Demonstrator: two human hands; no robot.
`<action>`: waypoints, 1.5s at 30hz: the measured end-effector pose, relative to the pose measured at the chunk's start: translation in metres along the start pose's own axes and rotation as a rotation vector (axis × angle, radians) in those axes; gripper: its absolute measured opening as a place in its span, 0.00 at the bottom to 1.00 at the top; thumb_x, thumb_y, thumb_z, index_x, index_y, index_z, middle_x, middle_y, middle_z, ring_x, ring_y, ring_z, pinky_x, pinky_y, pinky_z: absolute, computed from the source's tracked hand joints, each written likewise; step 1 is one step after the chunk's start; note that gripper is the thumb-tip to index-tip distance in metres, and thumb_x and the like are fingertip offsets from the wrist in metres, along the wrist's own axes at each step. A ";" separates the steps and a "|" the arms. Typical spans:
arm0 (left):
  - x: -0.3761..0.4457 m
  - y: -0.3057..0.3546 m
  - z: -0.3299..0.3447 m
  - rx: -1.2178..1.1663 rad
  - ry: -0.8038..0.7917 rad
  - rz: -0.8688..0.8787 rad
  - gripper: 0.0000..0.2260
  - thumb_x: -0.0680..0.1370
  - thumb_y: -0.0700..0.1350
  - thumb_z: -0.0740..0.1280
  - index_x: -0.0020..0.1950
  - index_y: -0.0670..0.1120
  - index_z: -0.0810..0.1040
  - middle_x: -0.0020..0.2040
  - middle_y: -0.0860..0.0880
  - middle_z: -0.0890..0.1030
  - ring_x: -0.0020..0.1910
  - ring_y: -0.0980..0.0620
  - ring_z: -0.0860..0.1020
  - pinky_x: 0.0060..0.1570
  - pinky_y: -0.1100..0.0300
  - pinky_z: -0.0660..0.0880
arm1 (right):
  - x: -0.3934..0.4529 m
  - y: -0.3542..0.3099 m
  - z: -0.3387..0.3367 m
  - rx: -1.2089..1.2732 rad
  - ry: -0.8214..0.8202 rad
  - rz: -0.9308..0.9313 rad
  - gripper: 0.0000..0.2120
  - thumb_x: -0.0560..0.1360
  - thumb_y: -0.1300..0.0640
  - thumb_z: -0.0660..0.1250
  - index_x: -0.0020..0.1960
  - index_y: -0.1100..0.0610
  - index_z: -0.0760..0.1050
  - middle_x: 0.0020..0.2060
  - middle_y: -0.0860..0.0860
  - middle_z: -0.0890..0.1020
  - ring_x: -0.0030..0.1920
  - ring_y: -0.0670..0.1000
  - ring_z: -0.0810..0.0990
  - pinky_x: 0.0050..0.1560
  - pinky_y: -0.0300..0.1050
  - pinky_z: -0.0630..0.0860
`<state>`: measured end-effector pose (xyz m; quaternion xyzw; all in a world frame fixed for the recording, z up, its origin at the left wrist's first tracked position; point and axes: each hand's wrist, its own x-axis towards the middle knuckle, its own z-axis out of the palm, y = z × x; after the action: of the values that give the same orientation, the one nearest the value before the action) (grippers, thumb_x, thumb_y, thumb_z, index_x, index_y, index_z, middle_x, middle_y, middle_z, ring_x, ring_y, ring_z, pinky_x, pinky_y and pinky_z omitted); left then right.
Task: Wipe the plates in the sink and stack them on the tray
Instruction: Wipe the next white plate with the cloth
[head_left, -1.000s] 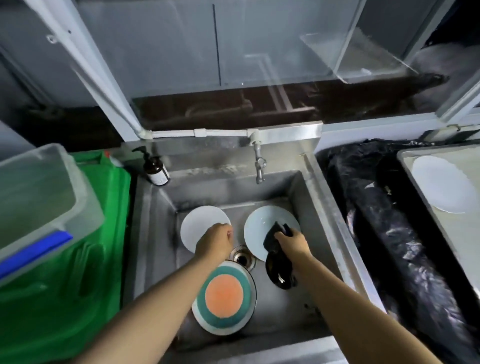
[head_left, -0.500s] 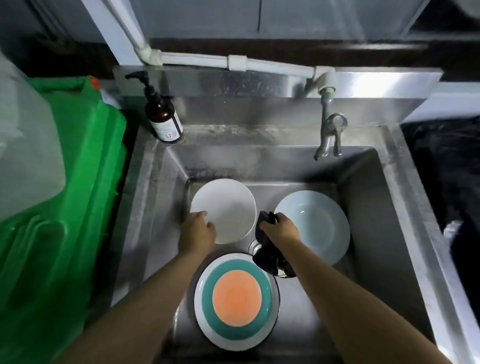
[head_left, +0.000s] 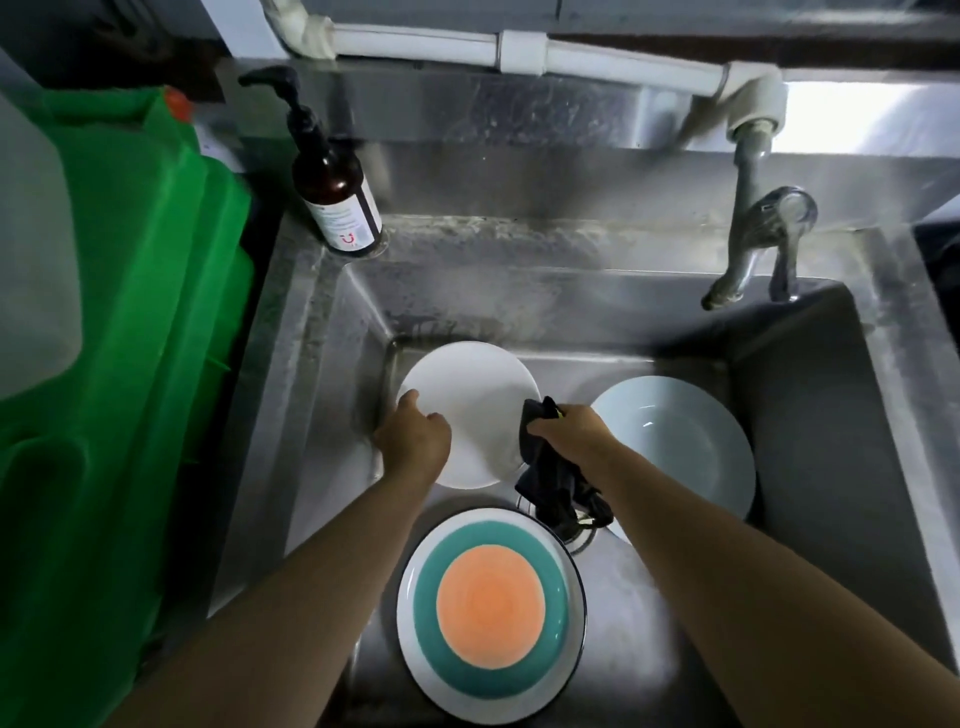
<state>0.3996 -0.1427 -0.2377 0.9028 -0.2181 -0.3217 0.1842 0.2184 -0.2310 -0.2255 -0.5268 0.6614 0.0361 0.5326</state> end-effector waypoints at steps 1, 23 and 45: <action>0.002 0.001 0.000 -0.016 0.010 -0.019 0.25 0.80 0.41 0.62 0.78 0.46 0.68 0.75 0.40 0.71 0.73 0.38 0.70 0.72 0.50 0.66 | 0.001 0.001 0.000 0.019 -0.008 0.002 0.10 0.69 0.53 0.72 0.49 0.55 0.82 0.44 0.56 0.84 0.47 0.58 0.84 0.54 0.53 0.81; 0.010 0.005 0.005 -0.310 0.070 -0.215 0.21 0.74 0.51 0.61 0.63 0.44 0.80 0.61 0.40 0.81 0.58 0.36 0.79 0.60 0.46 0.78 | -0.001 0.035 -0.021 0.369 -0.198 0.107 0.09 0.73 0.60 0.72 0.53 0.55 0.81 0.47 0.58 0.85 0.46 0.59 0.85 0.53 0.54 0.82; -0.232 0.060 -0.063 -0.659 -0.254 -0.007 0.08 0.85 0.56 0.56 0.50 0.58 0.72 0.51 0.50 0.78 0.51 0.45 0.75 0.50 0.51 0.72 | -0.226 0.026 -0.095 -0.001 0.333 -0.382 0.20 0.76 0.43 0.67 0.63 0.52 0.72 0.58 0.53 0.74 0.55 0.56 0.76 0.55 0.48 0.73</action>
<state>0.2628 -0.0619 -0.0471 0.7483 -0.1205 -0.4853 0.4359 0.1084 -0.1285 -0.0307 -0.6412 0.6287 -0.1520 0.4130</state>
